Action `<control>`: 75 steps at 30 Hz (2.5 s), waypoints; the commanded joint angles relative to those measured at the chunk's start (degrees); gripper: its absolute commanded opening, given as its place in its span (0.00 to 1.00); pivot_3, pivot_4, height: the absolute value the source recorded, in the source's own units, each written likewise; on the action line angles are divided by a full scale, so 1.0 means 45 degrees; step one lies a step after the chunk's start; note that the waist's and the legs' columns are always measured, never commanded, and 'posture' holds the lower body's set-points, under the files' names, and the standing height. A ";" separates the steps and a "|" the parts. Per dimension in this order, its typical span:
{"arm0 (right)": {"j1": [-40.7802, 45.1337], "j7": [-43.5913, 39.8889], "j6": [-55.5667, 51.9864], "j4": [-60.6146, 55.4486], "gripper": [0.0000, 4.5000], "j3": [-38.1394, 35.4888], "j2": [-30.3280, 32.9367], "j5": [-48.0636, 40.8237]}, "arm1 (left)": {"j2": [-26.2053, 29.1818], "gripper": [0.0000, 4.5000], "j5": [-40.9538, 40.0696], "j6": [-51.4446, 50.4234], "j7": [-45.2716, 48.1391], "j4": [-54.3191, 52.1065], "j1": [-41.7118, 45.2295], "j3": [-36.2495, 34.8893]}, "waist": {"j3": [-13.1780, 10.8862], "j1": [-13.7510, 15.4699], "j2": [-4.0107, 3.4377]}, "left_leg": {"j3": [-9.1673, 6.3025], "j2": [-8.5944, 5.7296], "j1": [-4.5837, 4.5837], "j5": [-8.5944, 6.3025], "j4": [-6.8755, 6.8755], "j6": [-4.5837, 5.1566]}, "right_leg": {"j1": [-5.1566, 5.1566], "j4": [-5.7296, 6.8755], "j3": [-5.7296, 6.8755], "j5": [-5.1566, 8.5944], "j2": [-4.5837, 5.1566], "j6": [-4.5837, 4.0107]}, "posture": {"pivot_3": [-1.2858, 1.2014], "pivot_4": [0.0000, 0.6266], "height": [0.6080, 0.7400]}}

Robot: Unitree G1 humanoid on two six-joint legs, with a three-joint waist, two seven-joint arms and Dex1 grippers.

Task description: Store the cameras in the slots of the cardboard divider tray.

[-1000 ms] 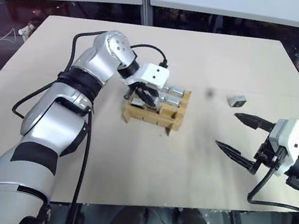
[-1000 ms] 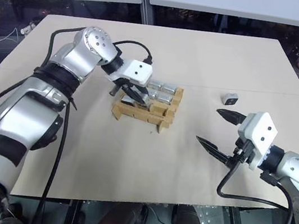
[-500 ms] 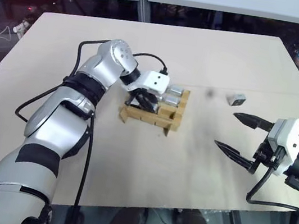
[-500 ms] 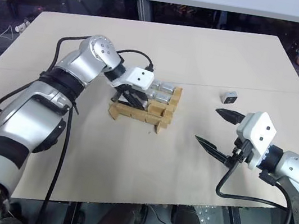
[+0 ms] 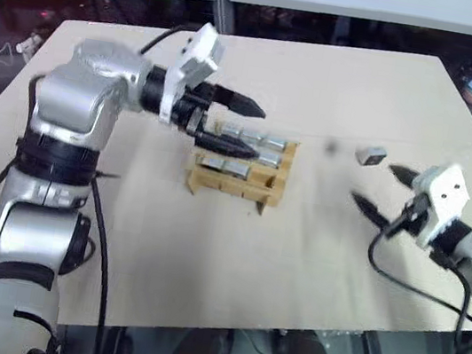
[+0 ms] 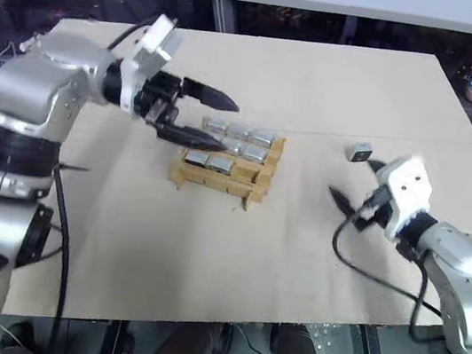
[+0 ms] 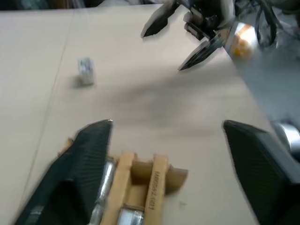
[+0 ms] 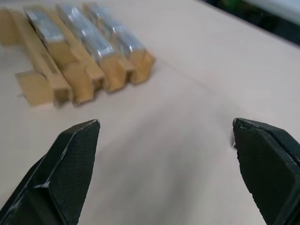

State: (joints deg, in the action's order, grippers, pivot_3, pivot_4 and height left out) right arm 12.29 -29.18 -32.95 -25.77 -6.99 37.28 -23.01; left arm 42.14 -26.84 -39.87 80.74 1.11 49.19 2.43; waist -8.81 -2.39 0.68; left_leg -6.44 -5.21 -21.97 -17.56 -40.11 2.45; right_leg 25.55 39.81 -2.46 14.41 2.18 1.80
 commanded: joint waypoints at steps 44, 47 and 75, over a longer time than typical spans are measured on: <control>1.1896 -0.6675 1.2082 2.1714 1.00 0.4238 0.0023 0.7478 | 0.0634 0.99 -0.5168 0.1268 -0.5016 -0.8466 -1.0853 -0.5761 | -0.0009 -0.0003 -0.0010 | 0.0010 0.0012 0.0021 -0.0002 0.0191 -0.0005 | -0.0022 -0.0203 -0.0002 -0.0003 0.0003 -0.0008 | 0.52 0.24 1.00; 1.2019 -0.6181 1.2026 2.1975 1.00 0.4202 -0.0072 0.7776 | 0.0631 0.99 -0.5202 0.1379 -0.5163 -0.8592 -1.1004 -0.5768 | -0.0009 -0.0004 -0.0010 | 0.0008 0.0013 0.0022 -0.0002 0.0201 -0.0005 | -0.0018 -0.0205 -0.0001 -0.0003 0.0002 -0.0009 | 0.52 0.24 1.00; 1.2125 -0.5977 1.2456 2.2031 0.18 0.3764 -0.0154 0.8361 | 0.0655 1.00 -0.5213 0.2143 -0.5842 -0.8788 -1.1942 -0.5921 | -0.0006 -0.0017 -0.0020 | 0.0020 0.0019 0.0041 0.0001 0.0188 -0.0009 | -0.0032 -0.0190 -0.0008 -0.0014 -0.0005 -0.0024 | 0.52 0.24 1.00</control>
State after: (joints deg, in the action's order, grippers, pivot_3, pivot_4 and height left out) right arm 66.57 -53.28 21.93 75.17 11.85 35.30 16.59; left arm 44.79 -49.72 -31.58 54.68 -37.61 -4.75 -23.19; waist -8.83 -2.46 0.59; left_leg -6.35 -5.12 -21.80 -17.56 -39.26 2.41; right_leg 25.42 38.95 -2.49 14.35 2.16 1.69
